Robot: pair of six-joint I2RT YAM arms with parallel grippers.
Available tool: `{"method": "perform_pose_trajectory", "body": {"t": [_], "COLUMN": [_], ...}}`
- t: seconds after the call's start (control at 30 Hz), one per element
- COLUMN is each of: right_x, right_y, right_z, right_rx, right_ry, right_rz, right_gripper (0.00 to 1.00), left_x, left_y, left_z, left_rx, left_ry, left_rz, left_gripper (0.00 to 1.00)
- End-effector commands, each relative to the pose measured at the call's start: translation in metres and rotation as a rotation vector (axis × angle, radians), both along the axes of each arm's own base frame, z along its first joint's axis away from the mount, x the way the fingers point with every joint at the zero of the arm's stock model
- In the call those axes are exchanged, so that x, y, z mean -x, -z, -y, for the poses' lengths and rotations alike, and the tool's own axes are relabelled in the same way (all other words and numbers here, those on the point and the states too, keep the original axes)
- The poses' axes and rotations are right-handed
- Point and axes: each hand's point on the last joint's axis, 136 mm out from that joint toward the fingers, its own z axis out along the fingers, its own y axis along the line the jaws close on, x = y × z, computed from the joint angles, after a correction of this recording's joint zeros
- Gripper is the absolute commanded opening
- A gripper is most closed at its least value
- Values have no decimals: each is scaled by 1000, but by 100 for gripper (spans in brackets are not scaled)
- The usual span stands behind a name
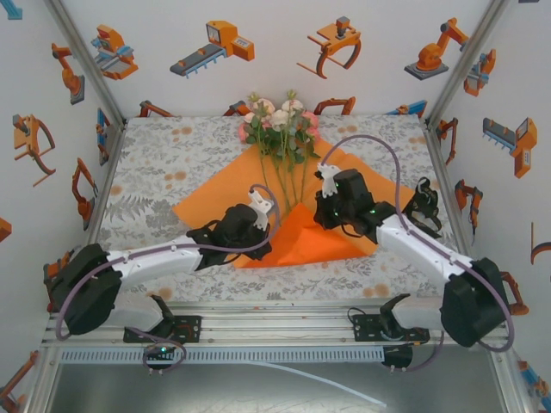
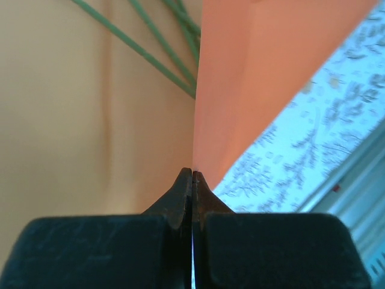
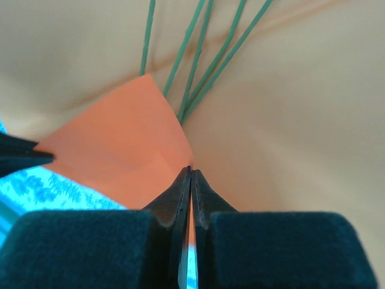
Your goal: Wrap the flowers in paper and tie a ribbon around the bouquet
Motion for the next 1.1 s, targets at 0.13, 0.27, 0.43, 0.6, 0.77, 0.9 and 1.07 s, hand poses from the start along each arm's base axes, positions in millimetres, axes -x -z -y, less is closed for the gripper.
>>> {"method": "perform_pose_trajectory", "body": {"t": [0.13, 0.27, 0.43, 0.6, 0.77, 0.9, 1.07], "right_x": [-39, -31, 8, 45, 59, 52, 31], "right_y": [1, -27, -47, -39, -1, 36, 58], "right_z": [-5, 4, 19, 12, -12, -12, -8], "right_rx": [49, 18, -98, -201, -215, -126, -23], "right_ry": [51, 99, 201, 209, 99, 111, 128], "right_rz": [58, 58, -65, -224, -347, -384, -346], "right_gripper": [27, 36, 44, 46, 43, 43, 43], "left_x": [-42, -51, -58, -59, -51, -42, -35], "left_y": [-11, -8, 0, 5, 12, 17, 21], "left_z": [10, 7, -3, -7, -10, -26, -42], "left_rx": [-3, -22, -10, -7, -48, -87, -115], "left_ry": [-96, -137, -213, -249, -208, -212, -230], "left_rz": [123, 134, 117, 100, 83, 79, 76], "left_gripper": [0, 0, 0, 0, 0, 0, 8]}}
